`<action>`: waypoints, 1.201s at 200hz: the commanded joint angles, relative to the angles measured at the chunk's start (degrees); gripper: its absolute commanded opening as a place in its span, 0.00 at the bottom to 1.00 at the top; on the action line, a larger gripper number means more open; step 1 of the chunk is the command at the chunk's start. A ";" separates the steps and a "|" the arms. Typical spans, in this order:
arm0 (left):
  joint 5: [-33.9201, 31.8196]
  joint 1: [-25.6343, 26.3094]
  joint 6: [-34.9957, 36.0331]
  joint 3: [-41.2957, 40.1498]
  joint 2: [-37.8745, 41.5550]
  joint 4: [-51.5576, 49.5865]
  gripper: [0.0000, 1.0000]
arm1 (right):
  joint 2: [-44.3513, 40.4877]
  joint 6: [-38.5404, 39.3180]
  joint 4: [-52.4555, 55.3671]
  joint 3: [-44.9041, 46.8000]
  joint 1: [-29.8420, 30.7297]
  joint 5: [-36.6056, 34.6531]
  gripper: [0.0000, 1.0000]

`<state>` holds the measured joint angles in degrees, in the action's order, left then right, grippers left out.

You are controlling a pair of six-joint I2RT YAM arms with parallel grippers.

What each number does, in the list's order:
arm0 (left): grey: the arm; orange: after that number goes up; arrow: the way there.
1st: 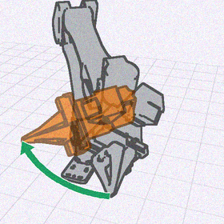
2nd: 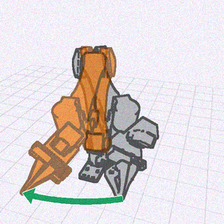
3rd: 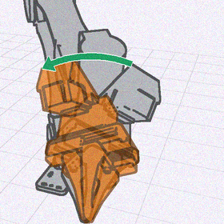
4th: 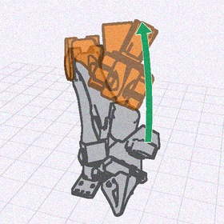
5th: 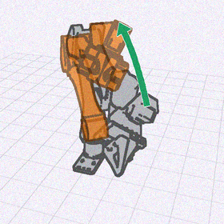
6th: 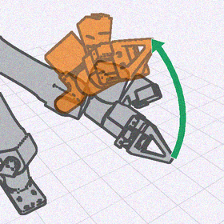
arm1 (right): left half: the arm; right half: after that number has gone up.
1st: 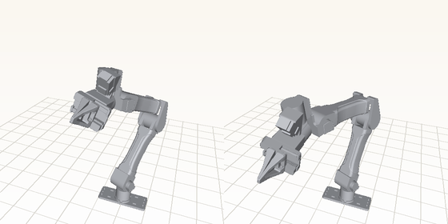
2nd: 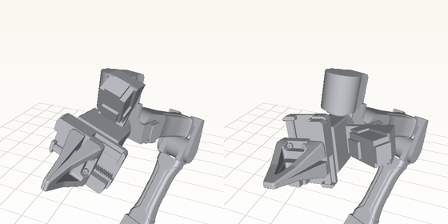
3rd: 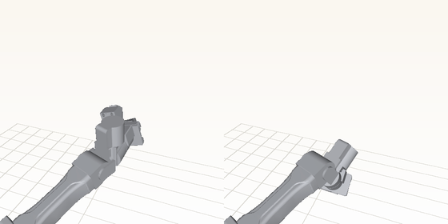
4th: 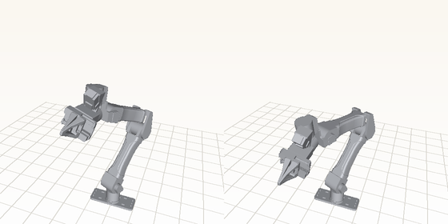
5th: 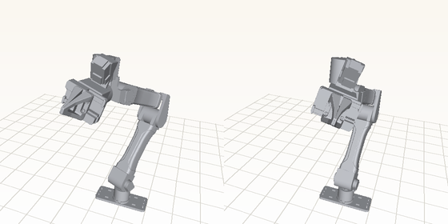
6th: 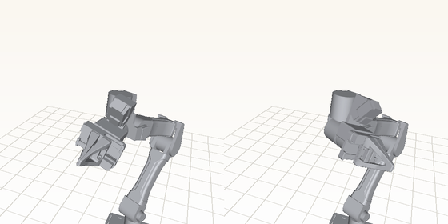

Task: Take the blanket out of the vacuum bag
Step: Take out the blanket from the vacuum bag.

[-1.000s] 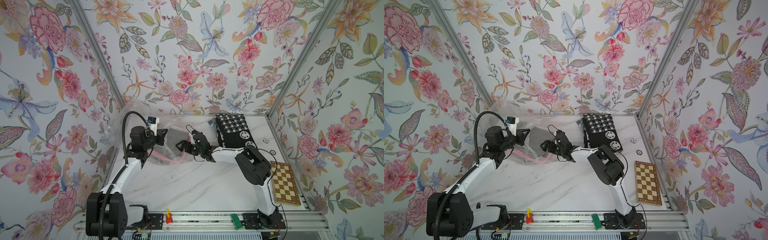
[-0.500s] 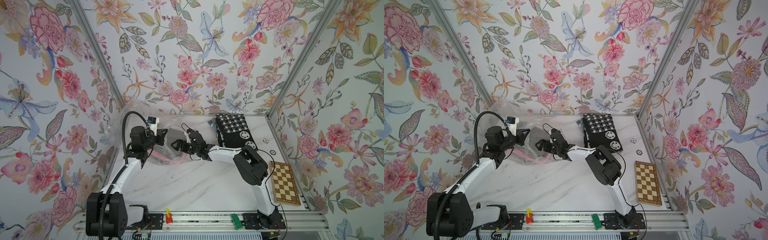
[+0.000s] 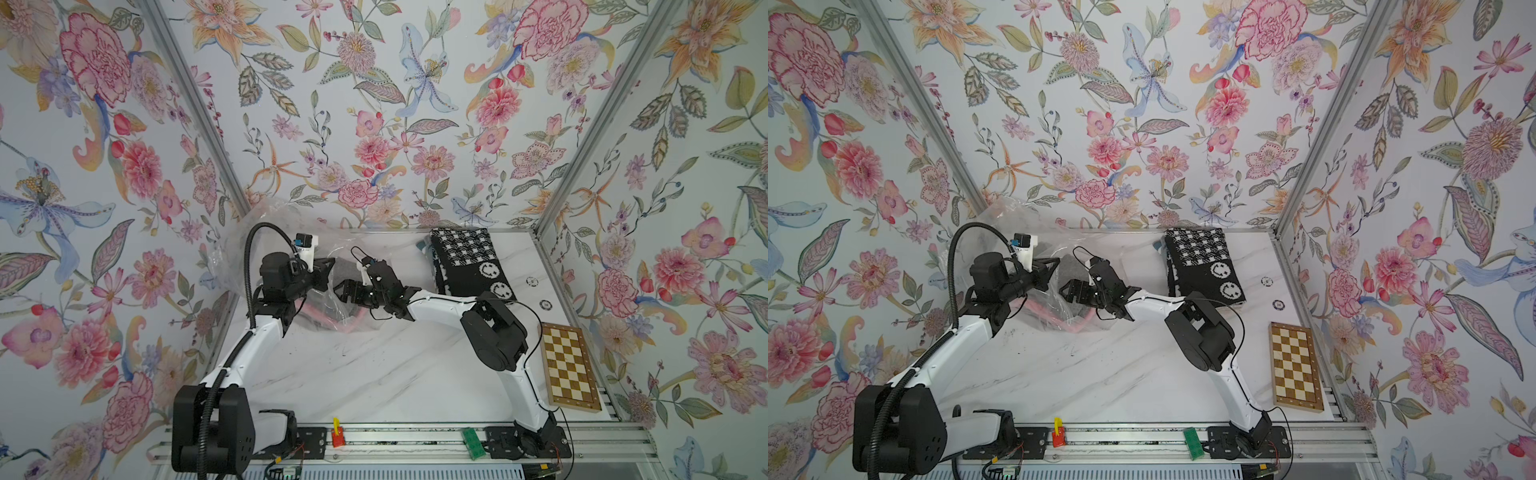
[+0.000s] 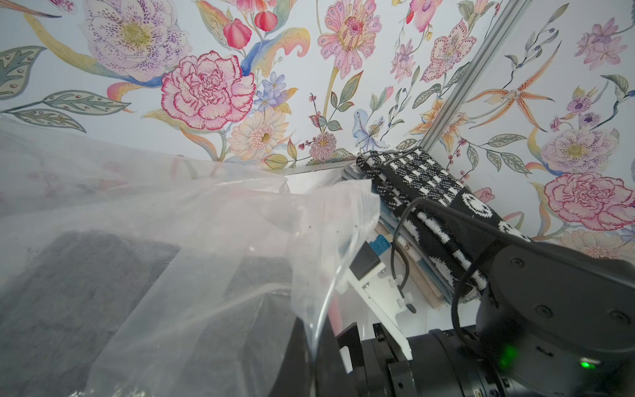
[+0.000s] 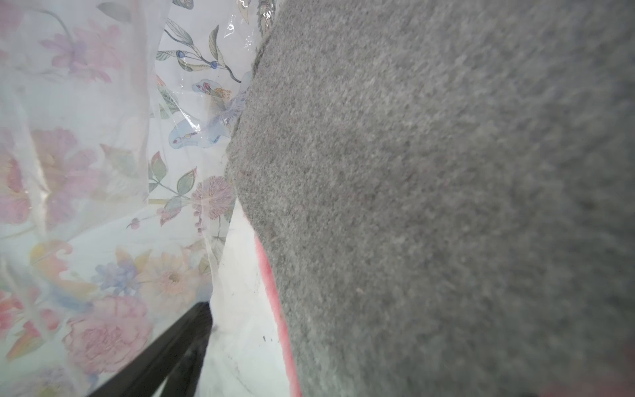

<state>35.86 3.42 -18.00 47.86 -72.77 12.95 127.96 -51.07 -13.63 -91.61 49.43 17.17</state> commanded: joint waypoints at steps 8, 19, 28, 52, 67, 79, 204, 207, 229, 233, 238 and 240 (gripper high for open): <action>1.06 -0.95 -0.15 -0.04 0.09 1.90 0.01 | 2.70 0.12 2.07 -3.80 -0.22 1.50 0.85; 1.22 -1.11 -0.28 -0.04 0.00 2.08 0.01 | 3.21 0.15 2.37 -4.48 -0.22 1.54 0.79; 1.39 -1.20 -0.44 -0.04 0.00 2.25 0.01 | 3.58 0.17 2.53 -5.08 -0.35 1.57 0.77; 1.67 -1.40 -0.72 -0.04 -0.04 2.65 0.01 | 4.56 0.09 3.48 -6.96 -0.64 2.28 0.60; 1.76 -1.60 -0.81 -0.04 0.04 2.65 0.01 | 4.79 0.33 3.95 -8.03 -0.88 2.69 0.46; 1.85 -1.66 -0.87 -0.04 0.09 2.74 0.01 | 4.59 0.49 4.09 -8.67 -1.00 2.80 0.35; 1.76 -2.43 -0.85 -0.13 0.26 2.70 0.01 | 3.99 2.31 8.27 -10.23 -0.76 2.43 0.12; 1.82 -2.45 -0.89 -0.13 0.31 2.74 0.01 | 3.97 2.11 7.73 -9.69 -0.74 2.45 0.15; 1.84 -2.61 -0.94 -0.13 0.35 2.77 0.01 | 3.35 1.35 5.70 -6.44 -0.91 2.40 0.34; 1.85 -2.70 -0.95 -0.13 0.42 2.87 0.01 | 3.27 1.27 5.63 -5.96 -0.90 2.33 0.39; 1.85 -2.76 -0.98 -0.13 0.35 2.78 0.01 | 3.13 1.24 5.51 -5.34 -0.89 2.21 0.45; 1.85 -2.79 -0.98 -0.13 0.35 2.78 0.01 | 3.05 1.11 5.49 -5.09 -0.86 2.18 0.48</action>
<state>36.73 1.50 -18.48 47.86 -72.77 14.22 132.11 -49.15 -5.82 -99.63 48.40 19.40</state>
